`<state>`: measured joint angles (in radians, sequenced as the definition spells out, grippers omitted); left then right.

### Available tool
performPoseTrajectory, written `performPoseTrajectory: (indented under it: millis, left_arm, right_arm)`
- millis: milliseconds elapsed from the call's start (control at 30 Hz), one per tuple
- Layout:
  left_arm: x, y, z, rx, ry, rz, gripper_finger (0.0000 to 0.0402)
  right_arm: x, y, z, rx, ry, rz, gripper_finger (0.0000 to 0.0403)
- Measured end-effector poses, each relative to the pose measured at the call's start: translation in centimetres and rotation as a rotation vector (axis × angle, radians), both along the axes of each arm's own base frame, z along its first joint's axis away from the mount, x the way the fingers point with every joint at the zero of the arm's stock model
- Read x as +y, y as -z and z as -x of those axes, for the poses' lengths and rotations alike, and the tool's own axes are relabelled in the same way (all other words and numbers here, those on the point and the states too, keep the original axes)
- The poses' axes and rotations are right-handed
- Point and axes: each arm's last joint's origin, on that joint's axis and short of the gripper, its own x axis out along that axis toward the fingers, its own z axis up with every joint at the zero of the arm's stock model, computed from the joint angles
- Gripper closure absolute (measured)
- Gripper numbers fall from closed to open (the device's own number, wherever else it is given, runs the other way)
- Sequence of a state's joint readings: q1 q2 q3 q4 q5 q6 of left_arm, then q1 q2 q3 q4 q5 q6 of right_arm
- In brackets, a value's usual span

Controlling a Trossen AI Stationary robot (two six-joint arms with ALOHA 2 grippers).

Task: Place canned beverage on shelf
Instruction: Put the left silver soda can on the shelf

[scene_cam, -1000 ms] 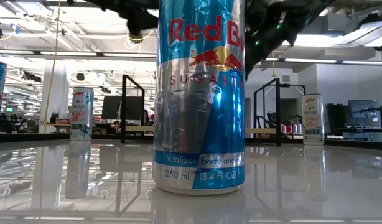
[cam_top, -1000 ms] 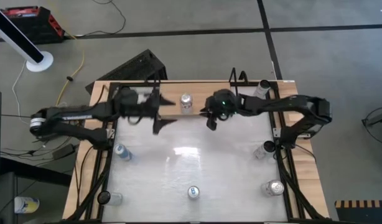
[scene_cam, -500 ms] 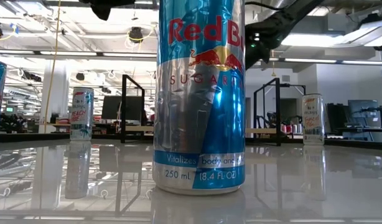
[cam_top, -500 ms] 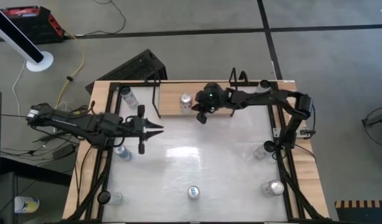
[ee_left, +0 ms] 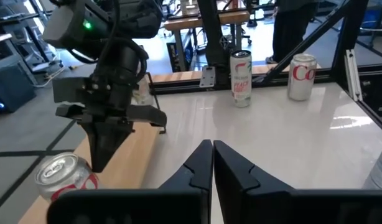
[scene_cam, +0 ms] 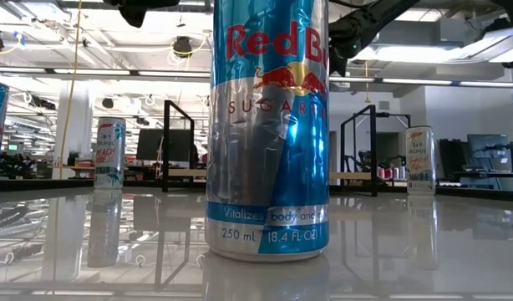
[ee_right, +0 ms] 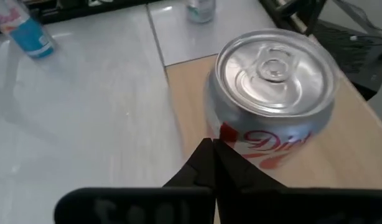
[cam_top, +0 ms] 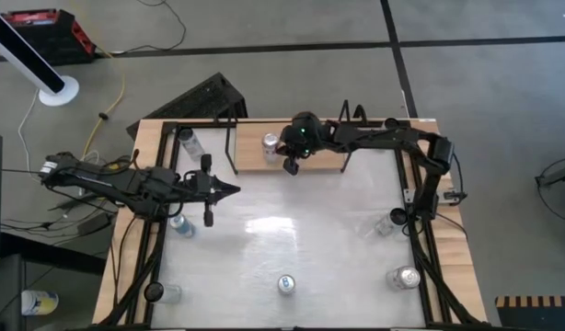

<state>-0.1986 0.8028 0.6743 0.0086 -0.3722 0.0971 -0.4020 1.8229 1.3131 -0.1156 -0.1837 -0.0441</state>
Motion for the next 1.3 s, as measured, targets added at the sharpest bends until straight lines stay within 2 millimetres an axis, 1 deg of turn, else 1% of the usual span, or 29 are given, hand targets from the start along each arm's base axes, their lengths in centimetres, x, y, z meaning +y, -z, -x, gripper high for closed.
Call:
performPoseTrajectory:
  millis: [67, 233, 433, 567, 667, 767, 833, 900, 1000, 1067, 1167, 1300]
  left_arm:
    - [0.0, 0.0, 0.0, 0.000, -0.001, -0.001, 0.0401]
    - [0.0, 0.0, 0.0, 0.007, 0.000, -0.014, 0.0401]
    - [0.0, 0.1, 0.0, 0.017, -0.011, -0.038, 0.0401]
    - [0.3, 1.0, -0.3, 0.061, -0.073, -0.059, 0.0401]
    - [0.8, 2.0, -1.1, 0.074, -0.115, -0.066, 0.0401]
    - [2.0, 3.2, -2.9, 0.044, -0.178, -0.065, 0.0401]
    - [3.2, 4.2, -4.3, 0.070, -0.196, -0.061, 0.0402]
    - [4.3, 4.9, -6.0, 0.107, -0.200, -0.054, 0.0402]
    - [6.0, 4.7, -8.2, 0.130, -0.249, -0.048, 0.0401]
    - [7.1, 4.5, -9.6, 0.141, -0.278, -0.039, 0.0401]
    - [8.7, 4.8, -11.8, 0.165, -0.266, 0.007, 0.0401]
    - [10.1, 5.6, -14.5, 0.200, -0.275, 0.045, 0.0401]
  right_arm:
    - [-0.3, -0.1, 0.1, -0.003, 0.007, 0.002, 0.0388]
    - [-0.3, 0.1, 0.2, 0.012, 0.010, -0.003, 0.0379]
    - [-0.6, -0.6, -0.2, -0.074, 0.027, 0.011, 0.0385]
    - [-0.4, -0.6, 0.3, -0.034, 0.022, -0.036, 0.0380]
    - [0.4, -1.7, 1.1, -0.011, -0.011, -0.060, 0.0378]
    - [1.3, -3.1, 2.5, 0.035, -0.026, -0.071, 0.0381]
    - [2.1, -4.3, 3.4, 0.051, -0.045, -0.062, 0.0383]
    - [2.8, -6.0, 4.8, 0.060, -0.039, -0.044, 0.0383]
    - [3.9, -8.4, 7.1, 0.059, -0.012, -0.001, 0.0378]
    - [4.4, -9.5, 8.6, 0.036, 0.009, 0.027, 0.0376]
    - [5.0, -10.7, 10.9, 0.005, 0.039, 0.057, 0.0378]
    - [5.4, -10.9, 13.8, -0.026, 0.073, 0.073, 0.0381]
